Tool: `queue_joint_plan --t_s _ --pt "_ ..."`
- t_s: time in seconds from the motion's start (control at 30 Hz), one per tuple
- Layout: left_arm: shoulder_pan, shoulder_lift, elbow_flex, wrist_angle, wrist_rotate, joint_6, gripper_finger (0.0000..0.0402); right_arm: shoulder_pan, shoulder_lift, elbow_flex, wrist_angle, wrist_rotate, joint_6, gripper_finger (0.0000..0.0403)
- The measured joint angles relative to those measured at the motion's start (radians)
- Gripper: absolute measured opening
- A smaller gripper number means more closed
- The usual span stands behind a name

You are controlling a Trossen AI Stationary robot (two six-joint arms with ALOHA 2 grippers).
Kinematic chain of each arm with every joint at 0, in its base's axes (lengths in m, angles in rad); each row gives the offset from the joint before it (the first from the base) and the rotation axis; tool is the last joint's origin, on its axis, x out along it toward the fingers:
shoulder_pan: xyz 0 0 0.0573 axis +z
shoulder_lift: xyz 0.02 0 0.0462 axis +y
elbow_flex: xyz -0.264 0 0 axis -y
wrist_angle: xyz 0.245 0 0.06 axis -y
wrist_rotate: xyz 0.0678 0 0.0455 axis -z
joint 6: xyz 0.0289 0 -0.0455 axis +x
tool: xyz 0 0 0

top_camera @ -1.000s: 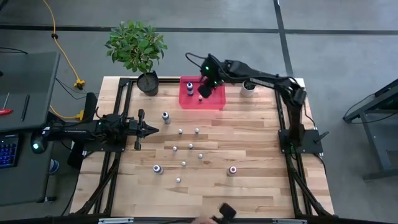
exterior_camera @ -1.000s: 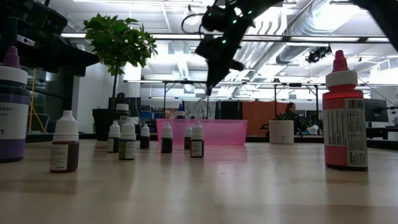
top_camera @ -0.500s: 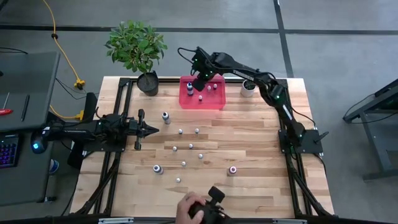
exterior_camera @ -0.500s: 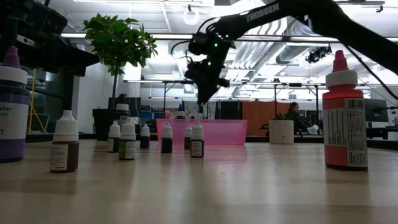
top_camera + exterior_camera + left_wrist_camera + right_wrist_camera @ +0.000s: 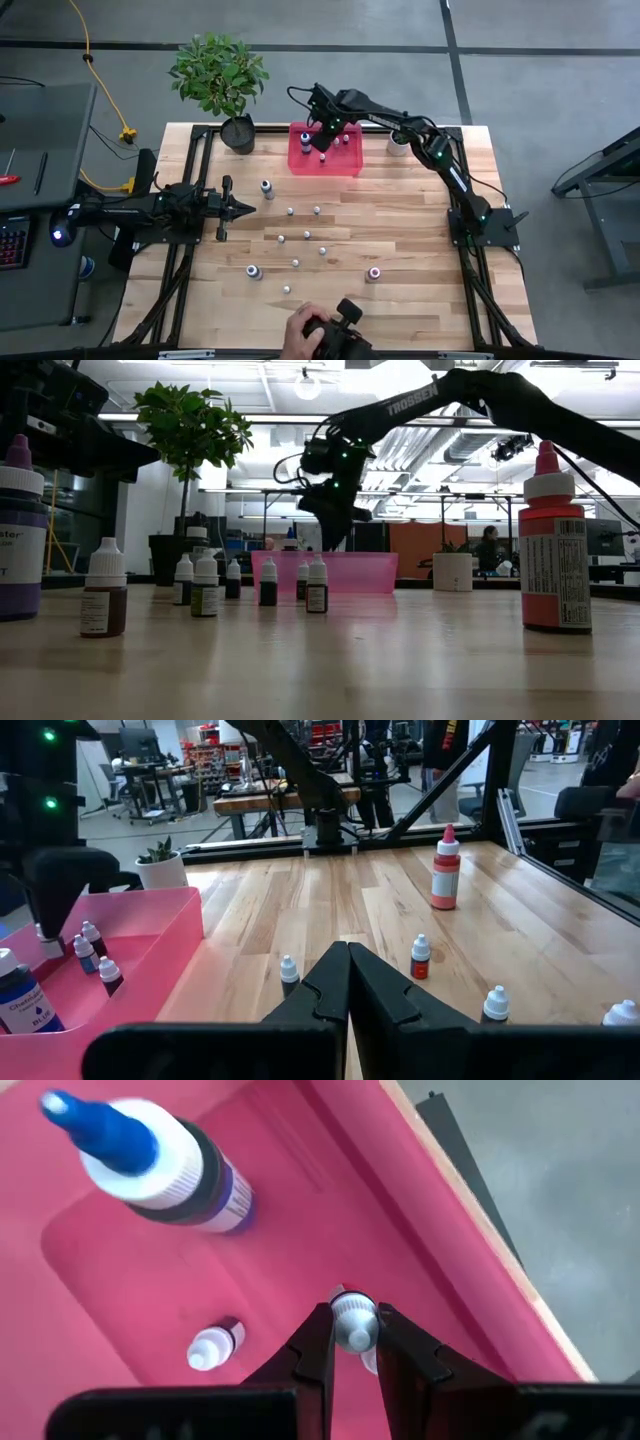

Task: Pick & Place food coloring
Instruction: Put the small red food coloring bottle into the red bin

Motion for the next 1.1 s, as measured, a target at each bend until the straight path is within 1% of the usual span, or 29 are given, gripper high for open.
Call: queue_joint_plan --t_s 0.33,0.87,1.1 --pt "0.000 0.000 0.000 0.000 0.000 0.000 0.0000 -0.001 0.004 0.001 0.007 0.014 -0.014 0.0045" --pt "0.000 0.000 0.000 0.000 0.000 0.000 0.0000 -0.007 0.057 0.002 0.006 -0.026 -0.006 0.0045" --pt "0.000 0.000 0.000 0.000 0.000 0.000 0.0000 -0.014 0.067 0.002 0.019 -0.027 -0.006 0.0047"
